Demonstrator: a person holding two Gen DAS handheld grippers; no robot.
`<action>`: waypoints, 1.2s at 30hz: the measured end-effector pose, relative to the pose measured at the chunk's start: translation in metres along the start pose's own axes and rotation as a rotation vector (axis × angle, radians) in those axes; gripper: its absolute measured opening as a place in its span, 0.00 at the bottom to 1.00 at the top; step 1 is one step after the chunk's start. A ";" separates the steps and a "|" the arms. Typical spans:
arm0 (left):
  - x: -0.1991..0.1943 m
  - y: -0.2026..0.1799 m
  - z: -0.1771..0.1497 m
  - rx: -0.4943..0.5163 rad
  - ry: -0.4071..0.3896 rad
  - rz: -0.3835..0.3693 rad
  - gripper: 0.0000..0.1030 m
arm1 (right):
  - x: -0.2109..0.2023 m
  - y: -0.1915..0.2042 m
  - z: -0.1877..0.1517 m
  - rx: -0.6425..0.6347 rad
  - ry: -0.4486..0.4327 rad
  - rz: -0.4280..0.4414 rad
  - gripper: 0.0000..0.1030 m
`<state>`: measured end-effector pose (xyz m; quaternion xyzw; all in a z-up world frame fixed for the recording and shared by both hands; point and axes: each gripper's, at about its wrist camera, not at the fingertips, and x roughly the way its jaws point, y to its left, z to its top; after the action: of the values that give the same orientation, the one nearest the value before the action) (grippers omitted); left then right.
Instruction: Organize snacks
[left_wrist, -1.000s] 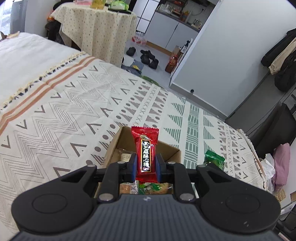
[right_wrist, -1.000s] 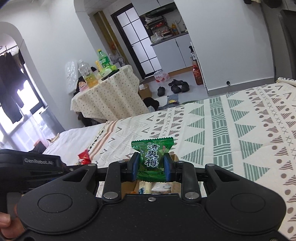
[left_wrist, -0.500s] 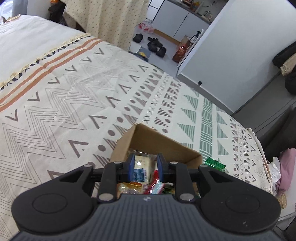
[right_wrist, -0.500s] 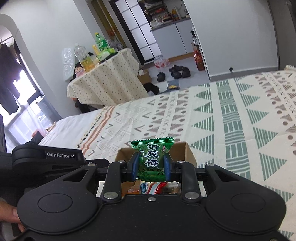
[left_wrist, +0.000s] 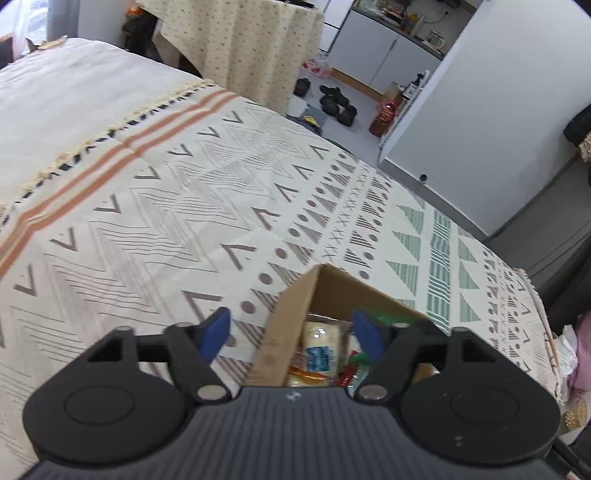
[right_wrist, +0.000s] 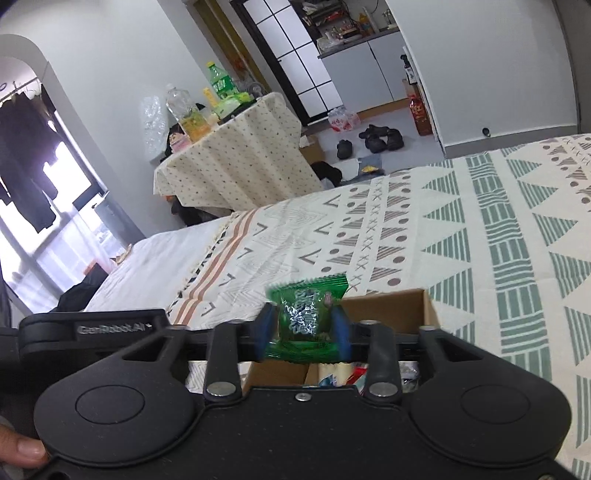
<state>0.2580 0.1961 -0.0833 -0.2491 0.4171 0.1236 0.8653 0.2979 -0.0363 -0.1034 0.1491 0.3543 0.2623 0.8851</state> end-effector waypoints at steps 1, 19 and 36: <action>-0.002 0.002 -0.001 -0.002 0.000 0.002 0.74 | -0.001 0.001 -0.001 0.000 0.001 0.001 0.59; -0.064 -0.001 -0.030 0.022 -0.034 0.009 0.93 | -0.058 -0.003 -0.016 -0.013 0.056 -0.088 0.68; -0.130 -0.026 -0.076 0.130 -0.042 -0.032 1.00 | -0.152 -0.004 -0.024 -0.054 -0.006 -0.184 0.98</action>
<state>0.1381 0.1328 -0.0131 -0.1964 0.4020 0.0874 0.8900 0.1898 -0.1246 -0.0390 0.0926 0.3567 0.1889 0.9102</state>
